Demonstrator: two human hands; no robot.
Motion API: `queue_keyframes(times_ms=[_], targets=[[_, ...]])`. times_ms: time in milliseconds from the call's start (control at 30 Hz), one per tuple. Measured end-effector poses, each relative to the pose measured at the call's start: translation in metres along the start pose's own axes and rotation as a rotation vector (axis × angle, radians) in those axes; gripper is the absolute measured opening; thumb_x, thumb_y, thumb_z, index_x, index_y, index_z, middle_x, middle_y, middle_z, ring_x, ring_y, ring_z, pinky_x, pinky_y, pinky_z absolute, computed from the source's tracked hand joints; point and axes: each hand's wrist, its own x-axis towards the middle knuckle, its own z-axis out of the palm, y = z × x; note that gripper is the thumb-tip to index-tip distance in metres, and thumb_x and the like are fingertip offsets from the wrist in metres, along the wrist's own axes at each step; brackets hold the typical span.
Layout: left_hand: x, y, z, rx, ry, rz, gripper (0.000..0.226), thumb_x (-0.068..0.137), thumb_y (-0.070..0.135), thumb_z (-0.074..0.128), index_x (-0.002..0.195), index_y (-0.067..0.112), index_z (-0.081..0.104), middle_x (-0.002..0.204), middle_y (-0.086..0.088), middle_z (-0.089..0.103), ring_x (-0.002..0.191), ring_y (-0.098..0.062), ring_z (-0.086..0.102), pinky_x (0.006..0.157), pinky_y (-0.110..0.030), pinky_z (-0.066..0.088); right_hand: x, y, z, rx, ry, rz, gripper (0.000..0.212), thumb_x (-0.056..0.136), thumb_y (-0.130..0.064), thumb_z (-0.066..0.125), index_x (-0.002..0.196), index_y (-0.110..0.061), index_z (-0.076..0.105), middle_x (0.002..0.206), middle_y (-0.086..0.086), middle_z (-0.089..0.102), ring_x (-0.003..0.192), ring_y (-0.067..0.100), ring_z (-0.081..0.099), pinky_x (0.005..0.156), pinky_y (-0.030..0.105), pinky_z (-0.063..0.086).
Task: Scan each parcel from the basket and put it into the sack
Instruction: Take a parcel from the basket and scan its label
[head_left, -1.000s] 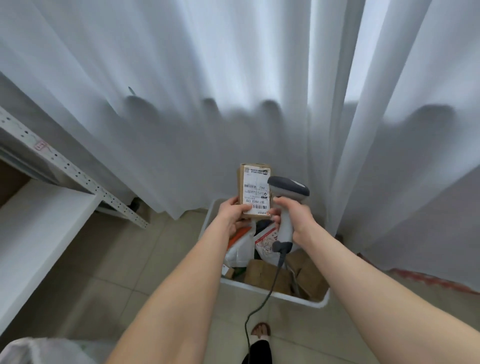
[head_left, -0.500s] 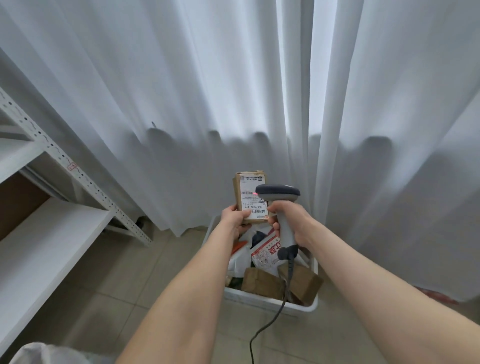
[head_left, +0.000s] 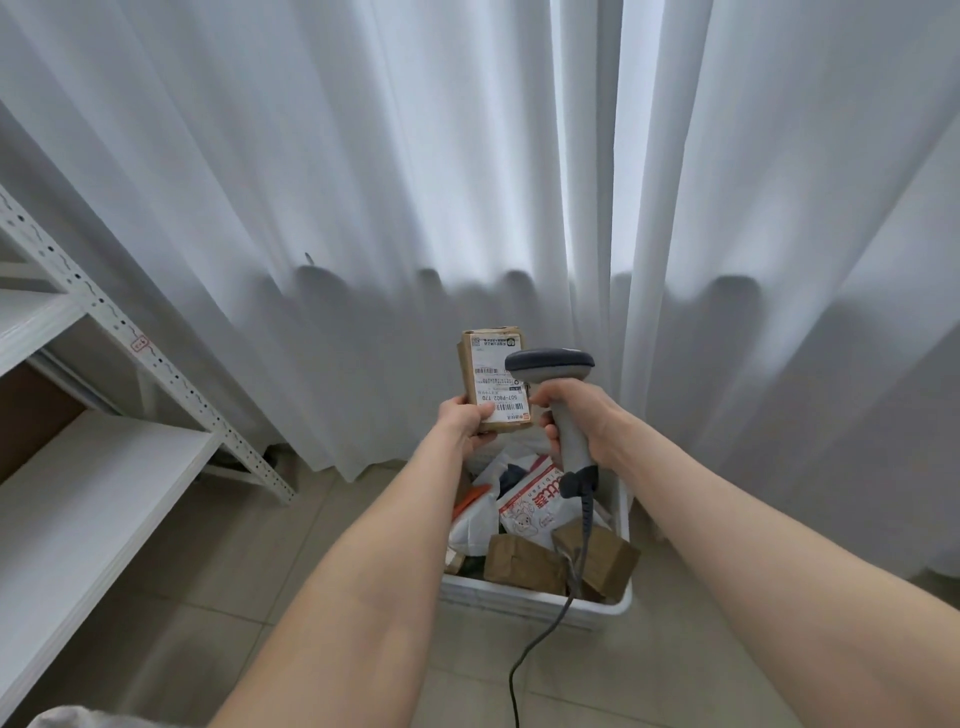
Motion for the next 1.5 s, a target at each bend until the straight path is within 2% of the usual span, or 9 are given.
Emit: queue_keyframes(times_ms=[167, 367, 700, 800, 1000, 1133, 1300, 1400, 1500], targets=[[-0.004, 0.004, -0.015, -0.009, -0.012, 0.003, 0.036, 0.092, 0.001, 0.059, 0.127, 0.002, 0.052, 0.121, -0.018, 0.064, 0.106, -0.031, 0.064, 0.090, -0.043, 0.054, -0.001, -0.001, 0.014, 0.006, -0.010, -0.019, 0.023, 0.087, -0.015, 0.065, 0.107, -0.004, 0.061, 0.075, 0.009, 0.067, 0.051, 0.011, 0.054, 0.049, 0.023, 0.049], [-0.013, 0.011, -0.073, -0.028, 0.027, -0.019, 0.034, 0.089, 0.000, 0.063, 0.121, -0.004, 0.052, 0.115, -0.019, 0.066, 0.084, -0.026, 0.066, 0.063, -0.037, 0.057, 0.009, 0.001, 0.061, 0.113, 0.030, -0.054, 0.025, 0.085, -0.012, 0.070, 0.108, -0.004, 0.062, 0.086, 0.013, 0.069, 0.063, 0.018, 0.061, 0.059, 0.029, 0.053], [-0.048, 0.001, -0.203, -0.157, 0.188, 0.014, 0.034, 0.088, -0.010, 0.052, 0.122, -0.006, 0.053, 0.121, -0.022, 0.063, 0.108, -0.032, 0.063, 0.087, -0.044, 0.054, 0.003, 0.023, 0.183, 0.081, -0.097, -0.053, 0.008, 0.087, -0.002, 0.066, 0.085, -0.005, 0.058, 0.074, 0.010, 0.062, 0.057, 0.016, 0.057, 0.055, 0.025, 0.050], [-0.074, -0.014, -0.235, -0.199, 0.285, 0.023, 0.035, 0.088, -0.010, 0.052, 0.122, -0.003, 0.052, 0.122, -0.021, 0.063, 0.106, -0.030, 0.063, 0.082, -0.040, 0.054, -0.005, 0.035, 0.212, 0.037, -0.188, -0.068, 0.007, 0.088, -0.004, 0.065, 0.088, -0.006, 0.059, 0.073, 0.009, 0.064, 0.051, 0.013, 0.061, 0.047, 0.023, 0.050], [-0.139, -0.062, -0.292, -0.309, 0.484, 0.025, 0.030, 0.086, -0.009, 0.058, 0.114, -0.001, 0.054, 0.120, -0.018, 0.063, 0.102, -0.029, 0.062, 0.087, -0.041, 0.054, -0.028, 0.074, 0.261, -0.034, -0.387, -0.064, 0.009, 0.082, -0.003, 0.070, 0.085, -0.007, 0.063, 0.076, 0.010, 0.066, 0.065, 0.019, 0.061, 0.066, 0.031, 0.050], [-0.191, -0.108, -0.327, -0.367, 0.622, 0.011, 0.037, 0.085, -0.007, 0.063, 0.120, -0.003, 0.053, 0.119, -0.016, 0.063, 0.104, -0.029, 0.063, 0.083, -0.039, 0.055, -0.055, 0.112, 0.291, -0.136, -0.493, -0.029, 0.017, 0.083, -0.007, 0.072, 0.098, -0.004, 0.064, 0.075, 0.007, 0.065, 0.061, 0.014, 0.059, 0.059, 0.025, 0.049], [-0.253, -0.156, -0.375, -0.448, 0.747, 0.004, 0.039, 0.087, -0.007, 0.060, 0.124, 0.001, 0.053, 0.123, -0.014, 0.062, 0.110, -0.029, 0.061, 0.080, -0.037, 0.054, -0.089, 0.156, 0.332, -0.178, -0.580, 0.032, 0.015, 0.083, -0.008, 0.074, 0.093, -0.006, 0.063, 0.074, 0.006, 0.063, 0.059, 0.013, 0.057, 0.051, 0.020, 0.048], [-0.282, -0.183, -0.405, -0.493, 0.823, -0.004, 0.042, 0.086, -0.007, 0.061, 0.127, 0.003, 0.054, 0.124, -0.013, 0.063, 0.102, -0.026, 0.063, 0.084, -0.039, 0.056, -0.105, 0.181, 0.359, -0.226, -0.617, 0.054, 0.020, 0.082, -0.010, 0.075, 0.098, -0.005, 0.063, 0.075, 0.007, 0.064, 0.058, 0.014, 0.056, 0.056, 0.022, 0.050], [-0.307, -0.202, -0.431, -0.517, 0.868, -0.012, 0.040, 0.088, -0.007, 0.060, 0.127, 0.000, 0.053, 0.124, -0.015, 0.063, 0.100, -0.026, 0.063, 0.069, -0.033, 0.057, -0.120, 0.207, 0.390, -0.270, -0.644, 0.078, 0.023, 0.081, -0.012, 0.076, 0.100, -0.005, 0.064, 0.077, 0.008, 0.066, 0.060, 0.015, 0.057, 0.064, 0.025, 0.051]])
